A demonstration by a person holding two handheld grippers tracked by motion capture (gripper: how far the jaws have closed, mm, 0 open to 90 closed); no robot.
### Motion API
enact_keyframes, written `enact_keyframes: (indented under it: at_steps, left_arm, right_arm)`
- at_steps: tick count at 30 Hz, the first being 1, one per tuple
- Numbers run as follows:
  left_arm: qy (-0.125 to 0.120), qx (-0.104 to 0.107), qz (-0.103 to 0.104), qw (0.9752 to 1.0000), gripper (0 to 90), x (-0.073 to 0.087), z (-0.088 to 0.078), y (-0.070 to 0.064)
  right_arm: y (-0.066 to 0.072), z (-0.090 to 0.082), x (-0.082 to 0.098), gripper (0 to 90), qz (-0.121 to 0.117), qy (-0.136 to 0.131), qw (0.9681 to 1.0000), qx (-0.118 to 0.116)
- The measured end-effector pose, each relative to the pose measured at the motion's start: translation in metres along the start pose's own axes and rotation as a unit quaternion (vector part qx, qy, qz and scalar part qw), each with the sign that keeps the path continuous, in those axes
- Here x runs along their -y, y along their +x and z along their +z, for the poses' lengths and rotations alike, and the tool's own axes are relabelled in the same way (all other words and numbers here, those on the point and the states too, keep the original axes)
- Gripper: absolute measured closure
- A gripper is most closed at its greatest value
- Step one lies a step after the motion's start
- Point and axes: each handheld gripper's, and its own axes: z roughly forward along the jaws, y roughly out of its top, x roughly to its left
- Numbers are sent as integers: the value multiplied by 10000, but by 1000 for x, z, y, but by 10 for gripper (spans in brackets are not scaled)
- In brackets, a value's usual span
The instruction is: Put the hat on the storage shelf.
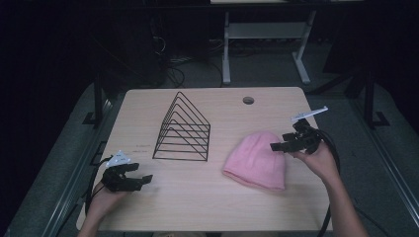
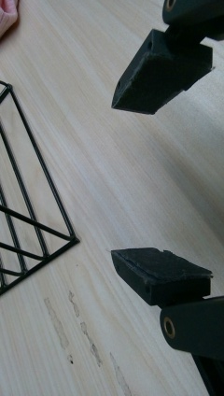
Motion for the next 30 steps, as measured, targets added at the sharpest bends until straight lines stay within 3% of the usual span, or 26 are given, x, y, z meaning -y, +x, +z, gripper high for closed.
enact_keyframes:
  at_steps: [4,15,19,23,30]
  left_arm:
    - [19,-45,23,10000,230,0,-1,0]
    - [-5,5,29,10000,230,-1,0,0]
    - [-45,-7,-27,10000,230,-1,0,1]
    - [-46,-54,-15,10000,230,0,-1,2]
    - [-62,-48,-26,10000,231,0,-1,2]
  right_arm:
    - [-7,11,-8,228,82,211,9997,6]
    - [-26,25,-20,231,333,379,9986,136]
    - [-34,38,-22,233,428,539,9973,267]
    - [-38,43,-22,245,472,621,9967,243]
    - [-52,46,-21,286,889,398,9952,1]
